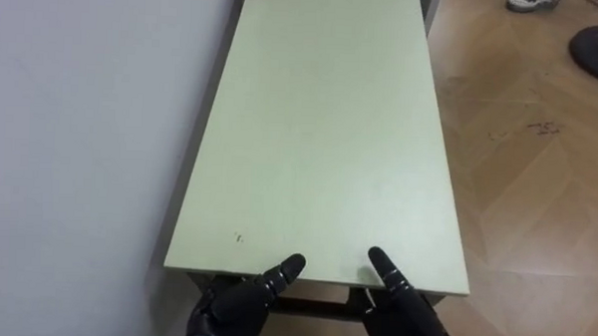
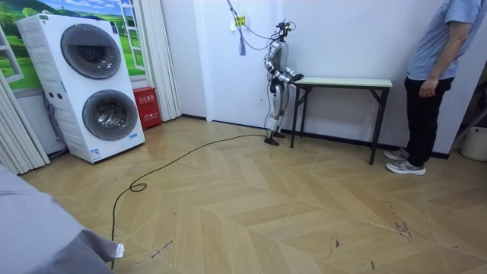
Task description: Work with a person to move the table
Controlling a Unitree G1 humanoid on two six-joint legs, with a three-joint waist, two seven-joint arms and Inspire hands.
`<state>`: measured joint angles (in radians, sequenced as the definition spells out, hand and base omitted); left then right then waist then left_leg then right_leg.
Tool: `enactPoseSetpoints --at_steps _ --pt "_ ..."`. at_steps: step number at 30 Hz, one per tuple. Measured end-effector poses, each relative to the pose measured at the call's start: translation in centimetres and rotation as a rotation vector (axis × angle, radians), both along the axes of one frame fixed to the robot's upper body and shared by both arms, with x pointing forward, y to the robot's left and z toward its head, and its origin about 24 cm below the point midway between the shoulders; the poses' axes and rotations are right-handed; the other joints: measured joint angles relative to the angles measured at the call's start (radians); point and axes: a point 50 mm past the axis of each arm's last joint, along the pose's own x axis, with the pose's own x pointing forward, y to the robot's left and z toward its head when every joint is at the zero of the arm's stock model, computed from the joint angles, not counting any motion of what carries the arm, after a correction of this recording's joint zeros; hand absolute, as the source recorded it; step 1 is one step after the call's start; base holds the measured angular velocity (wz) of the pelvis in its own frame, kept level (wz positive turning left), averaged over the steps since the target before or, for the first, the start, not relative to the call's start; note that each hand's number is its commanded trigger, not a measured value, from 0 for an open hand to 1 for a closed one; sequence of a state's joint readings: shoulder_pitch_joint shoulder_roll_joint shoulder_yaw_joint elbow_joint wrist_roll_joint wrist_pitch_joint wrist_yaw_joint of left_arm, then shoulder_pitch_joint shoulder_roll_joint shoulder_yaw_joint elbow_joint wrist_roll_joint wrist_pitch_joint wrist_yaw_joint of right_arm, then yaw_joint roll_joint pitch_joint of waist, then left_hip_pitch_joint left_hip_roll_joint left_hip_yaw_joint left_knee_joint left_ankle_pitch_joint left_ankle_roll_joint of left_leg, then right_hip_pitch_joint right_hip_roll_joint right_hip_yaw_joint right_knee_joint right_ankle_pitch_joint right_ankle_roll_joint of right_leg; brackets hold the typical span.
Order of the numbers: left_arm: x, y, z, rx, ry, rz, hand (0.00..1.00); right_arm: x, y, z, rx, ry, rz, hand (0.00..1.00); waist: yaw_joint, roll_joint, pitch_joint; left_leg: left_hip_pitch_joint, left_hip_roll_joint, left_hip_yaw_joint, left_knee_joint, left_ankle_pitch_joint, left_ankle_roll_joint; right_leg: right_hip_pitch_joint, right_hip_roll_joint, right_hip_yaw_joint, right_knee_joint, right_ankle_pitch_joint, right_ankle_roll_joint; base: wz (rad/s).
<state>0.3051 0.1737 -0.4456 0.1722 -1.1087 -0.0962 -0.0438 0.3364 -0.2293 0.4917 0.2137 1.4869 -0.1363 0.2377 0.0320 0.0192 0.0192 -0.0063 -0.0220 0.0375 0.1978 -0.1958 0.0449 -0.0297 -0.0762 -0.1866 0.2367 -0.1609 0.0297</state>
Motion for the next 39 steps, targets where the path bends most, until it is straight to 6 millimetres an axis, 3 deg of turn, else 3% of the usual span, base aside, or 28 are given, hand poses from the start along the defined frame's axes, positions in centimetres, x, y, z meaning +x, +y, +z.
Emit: enactPoseSetpoints --at_steps 18,28,39 --pt "-0.4 0.2 -0.5 0.019 0.011 -0.033 0.00 -0.7 0.5 -0.6 -0.060 -0.033 0.158 0.00 -0.003 0.001 0.0000 0.016 0.001 0.001 -0.010 0.000 -0.001 0.018 0.003 0.005 -0.004 0.001 0.001 0.00" --pt "-1.9 1.1 -2.5 0.103 0.108 -0.128 0.00 -1.1 0.7 -0.9 -0.049 -0.020 0.216 0.00 -0.031 0.001 -0.0032 0.022 0.008 -0.002 -0.009 -0.003 -0.006 0.029 0.012 0.005 -0.017 0.003 -0.002 0.00" --pt "-5.5 3.3 -6.6 0.258 0.324 -0.173 0.00 -2.3 -2.1 -4.2 -0.178 0.132 0.203 0.00 -0.054 -0.006 -0.0072 0.035 0.009 -0.012 -0.012 -0.006 -0.010 0.053 0.016 -0.005 -0.032 0.004 -0.004 0.02"
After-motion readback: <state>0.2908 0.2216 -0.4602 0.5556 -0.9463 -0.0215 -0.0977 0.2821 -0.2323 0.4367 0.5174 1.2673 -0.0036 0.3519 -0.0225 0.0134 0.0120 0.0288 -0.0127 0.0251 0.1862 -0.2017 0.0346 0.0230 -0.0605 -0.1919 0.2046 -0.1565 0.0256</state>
